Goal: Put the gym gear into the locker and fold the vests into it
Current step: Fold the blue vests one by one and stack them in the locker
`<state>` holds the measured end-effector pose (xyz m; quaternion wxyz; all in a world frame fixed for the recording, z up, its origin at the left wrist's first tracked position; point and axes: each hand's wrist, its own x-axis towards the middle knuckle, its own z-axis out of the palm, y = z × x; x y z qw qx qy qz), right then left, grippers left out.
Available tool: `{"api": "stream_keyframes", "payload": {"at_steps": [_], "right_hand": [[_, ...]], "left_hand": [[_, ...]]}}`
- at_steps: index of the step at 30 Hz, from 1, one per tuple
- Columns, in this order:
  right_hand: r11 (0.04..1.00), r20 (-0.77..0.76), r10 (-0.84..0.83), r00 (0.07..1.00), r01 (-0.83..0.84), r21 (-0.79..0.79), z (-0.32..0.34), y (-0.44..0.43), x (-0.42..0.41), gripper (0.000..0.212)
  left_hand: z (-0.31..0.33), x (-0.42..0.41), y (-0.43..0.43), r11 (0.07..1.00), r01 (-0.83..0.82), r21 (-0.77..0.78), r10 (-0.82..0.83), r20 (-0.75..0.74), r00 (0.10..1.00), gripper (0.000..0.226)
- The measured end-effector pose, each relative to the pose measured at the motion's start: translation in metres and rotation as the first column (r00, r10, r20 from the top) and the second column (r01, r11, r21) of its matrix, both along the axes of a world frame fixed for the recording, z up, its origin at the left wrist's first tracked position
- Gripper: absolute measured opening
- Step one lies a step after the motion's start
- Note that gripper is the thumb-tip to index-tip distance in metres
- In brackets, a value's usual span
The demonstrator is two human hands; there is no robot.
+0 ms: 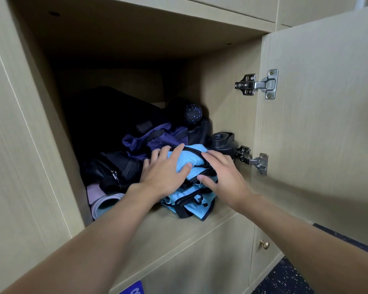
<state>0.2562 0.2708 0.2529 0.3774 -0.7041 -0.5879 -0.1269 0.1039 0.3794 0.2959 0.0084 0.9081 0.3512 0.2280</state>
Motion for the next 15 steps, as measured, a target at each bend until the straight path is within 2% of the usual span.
{"api": "stream_keyframes", "payload": {"at_steps": [10, 15], "right_hand": [[0.999, 0.004, -0.045, 0.999, 0.045, -0.021, 0.013, -0.023, -0.009, 0.064], [0.997, 0.007, -0.074, 0.997, 0.075, -0.034, 0.012, -0.045, -0.016, 0.057]], "left_hand": [[0.013, -0.012, -0.014, 0.998, 0.023, 0.055, -0.024, 0.023, 0.999, 0.063], [0.015, -0.025, -0.032, 0.984, 0.044, 0.172, -0.055, 0.061, 0.997, 0.058]]}}
